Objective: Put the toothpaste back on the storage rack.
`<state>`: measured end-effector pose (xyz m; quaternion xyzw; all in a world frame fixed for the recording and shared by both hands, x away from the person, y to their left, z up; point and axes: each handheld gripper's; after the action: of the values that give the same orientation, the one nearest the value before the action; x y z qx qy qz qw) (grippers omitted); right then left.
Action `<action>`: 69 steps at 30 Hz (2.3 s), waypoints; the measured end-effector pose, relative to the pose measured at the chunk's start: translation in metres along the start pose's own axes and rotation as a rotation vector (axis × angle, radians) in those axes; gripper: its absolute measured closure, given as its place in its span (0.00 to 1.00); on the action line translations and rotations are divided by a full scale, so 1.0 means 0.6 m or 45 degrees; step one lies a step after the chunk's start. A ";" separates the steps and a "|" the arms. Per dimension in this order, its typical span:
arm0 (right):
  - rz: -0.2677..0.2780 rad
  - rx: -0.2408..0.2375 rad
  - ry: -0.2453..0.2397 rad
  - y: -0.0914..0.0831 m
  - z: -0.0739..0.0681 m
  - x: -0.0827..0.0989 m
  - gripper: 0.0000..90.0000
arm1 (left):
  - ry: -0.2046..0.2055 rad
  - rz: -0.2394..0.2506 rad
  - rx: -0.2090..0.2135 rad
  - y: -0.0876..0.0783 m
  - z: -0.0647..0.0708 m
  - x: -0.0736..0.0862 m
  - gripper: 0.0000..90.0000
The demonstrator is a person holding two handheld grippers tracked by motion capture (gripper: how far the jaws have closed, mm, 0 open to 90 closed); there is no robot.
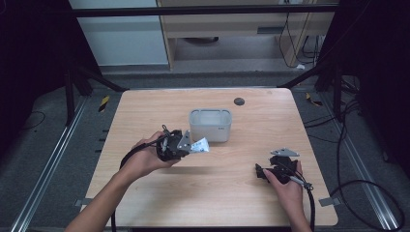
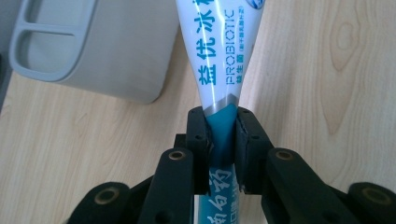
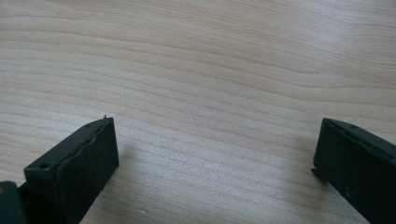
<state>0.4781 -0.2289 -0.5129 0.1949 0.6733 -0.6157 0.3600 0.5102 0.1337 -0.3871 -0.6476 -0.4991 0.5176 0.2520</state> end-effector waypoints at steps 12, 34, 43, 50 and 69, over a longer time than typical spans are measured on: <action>0.000 0.000 0.000 0.000 0.000 0.000 0.00 | -0.099 0.032 -0.095 -0.006 -0.003 -0.019 0.86; 0.000 0.000 -0.001 0.000 0.000 0.000 0.00 | -0.351 0.230 -0.264 -0.033 -0.017 -0.049 0.86; 0.000 0.000 0.000 0.000 0.000 0.000 0.00 | -0.403 0.303 -0.327 -0.050 -0.022 -0.079 0.86; 0.000 0.000 0.000 0.000 0.000 0.000 0.00 | -0.430 0.349 -0.357 -0.052 -0.027 -0.098 0.86; -0.001 0.000 0.000 0.000 0.000 0.000 0.00 | -0.502 0.428 -0.413 -0.056 -0.031 -0.117 0.86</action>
<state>0.4781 -0.2289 -0.5129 0.1949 0.6734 -0.6157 0.3598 0.5164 0.0859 -0.3229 -0.6400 -0.5003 0.5813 -0.0458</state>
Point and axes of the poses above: each handheld gripper's, and its own axes: y roughly forward along the jaws, x roughly out of its underside, z roughly to its right, and after that the axes turned 1 degree about x, right-handed
